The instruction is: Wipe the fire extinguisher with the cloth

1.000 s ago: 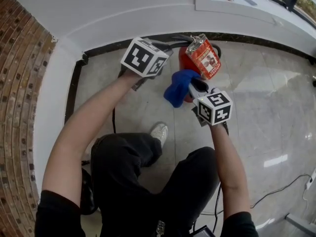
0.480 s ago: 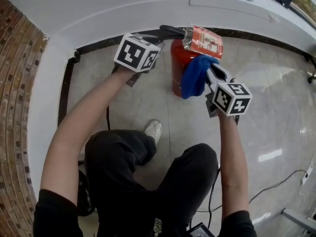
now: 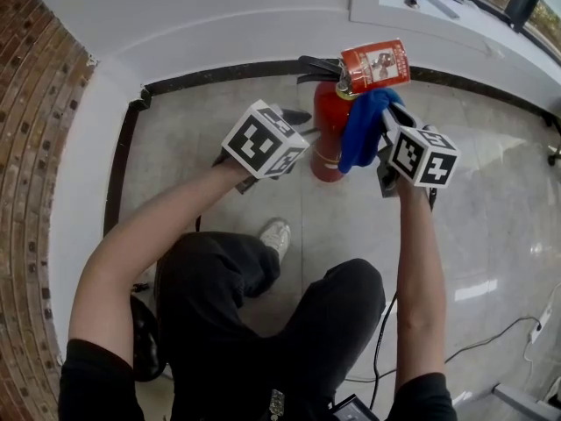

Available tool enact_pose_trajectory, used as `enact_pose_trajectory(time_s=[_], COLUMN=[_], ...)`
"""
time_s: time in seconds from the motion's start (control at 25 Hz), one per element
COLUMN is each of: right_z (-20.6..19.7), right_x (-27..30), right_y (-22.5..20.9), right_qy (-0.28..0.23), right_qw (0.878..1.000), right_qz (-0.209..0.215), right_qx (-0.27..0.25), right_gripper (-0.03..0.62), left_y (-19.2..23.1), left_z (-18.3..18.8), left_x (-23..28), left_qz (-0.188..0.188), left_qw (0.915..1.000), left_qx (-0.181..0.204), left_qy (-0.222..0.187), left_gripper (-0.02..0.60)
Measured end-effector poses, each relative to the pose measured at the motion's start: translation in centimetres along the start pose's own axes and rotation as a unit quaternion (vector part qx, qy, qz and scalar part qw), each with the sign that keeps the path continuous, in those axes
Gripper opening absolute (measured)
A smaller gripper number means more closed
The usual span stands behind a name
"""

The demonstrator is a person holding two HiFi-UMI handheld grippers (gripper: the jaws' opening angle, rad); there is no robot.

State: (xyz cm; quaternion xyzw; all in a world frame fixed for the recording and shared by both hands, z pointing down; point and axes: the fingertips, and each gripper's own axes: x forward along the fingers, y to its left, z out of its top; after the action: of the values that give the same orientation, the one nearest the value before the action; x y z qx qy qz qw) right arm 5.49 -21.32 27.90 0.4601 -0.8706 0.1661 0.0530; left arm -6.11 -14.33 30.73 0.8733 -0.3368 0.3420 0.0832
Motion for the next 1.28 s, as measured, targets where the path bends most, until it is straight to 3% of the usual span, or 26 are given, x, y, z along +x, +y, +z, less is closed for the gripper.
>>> enact_pose_trajectory(time_s=[0.24, 0.44, 0.52, 0.56, 0.76, 0.88, 1.04, 1.16, 1.28], right_z=[-0.5, -0.7, -0.7, -0.7, -0.9, -1.3, -0.9, -0.5, -0.8], right_x=[-0.5, -1.0, -1.0, -1.0, -1.5, -1.9, -2.6, -2.3, -1.0], right_y=[1.3, 2.3, 2.6, 2.7, 2.7, 3.6, 5.5, 6.5, 6.7], right_qy=[0.02, 0.022, 0.024, 0.024, 0.021, 0.021, 0.001, -0.003, 0.023], right_qw=[0.999, 1.0, 1.0, 1.0, 0.999, 0.998, 0.993, 0.992, 0.995], right_qz=[0.003, 0.008, 0.015, 0.016, 0.022, 0.052, 0.118, 0.123, 0.083], right_qx=[-0.033, -0.018, -0.011, -0.012, -0.026, -0.034, -0.006, -0.008, -0.059], right_gripper=[0.026, 0.026, 0.026, 0.026, 0.032, 0.067, 0.161, 0.161, 0.074], left_y=[-4.0, -4.3, -3.4, -2.9, -0.3, 1.9, 5.2, 6.5, 6.8], left_z=[3.6, 5.1, 5.4, 5.5, 5.6, 5.8, 5.4, 4.3, 3.9], left_x=[1.3, 2.8, 2.9, 2.8, 1.8, 1.1, 0.7, 1.0, 1.5], left_qz=[-0.03, 0.005, 0.034, 0.046, 0.082, 0.108, 0.149, 0.151, 0.14], left_qw=[0.9986, 0.9986, 0.9977, 0.9971, 0.9941, 0.9916, 0.9859, 0.9832, 0.9803], left_qx=[0.022, 0.03, 0.03, 0.029, 0.014, 0.001, -0.035, -0.08, -0.113], left_qy=[-0.037, -0.043, -0.05, -0.052, -0.07, -0.072, -0.068, -0.065, -0.082], left_gripper=[0.184, 0.201, 0.139, 0.056, 0.021, 0.021, 0.021, 0.021, 0.02])
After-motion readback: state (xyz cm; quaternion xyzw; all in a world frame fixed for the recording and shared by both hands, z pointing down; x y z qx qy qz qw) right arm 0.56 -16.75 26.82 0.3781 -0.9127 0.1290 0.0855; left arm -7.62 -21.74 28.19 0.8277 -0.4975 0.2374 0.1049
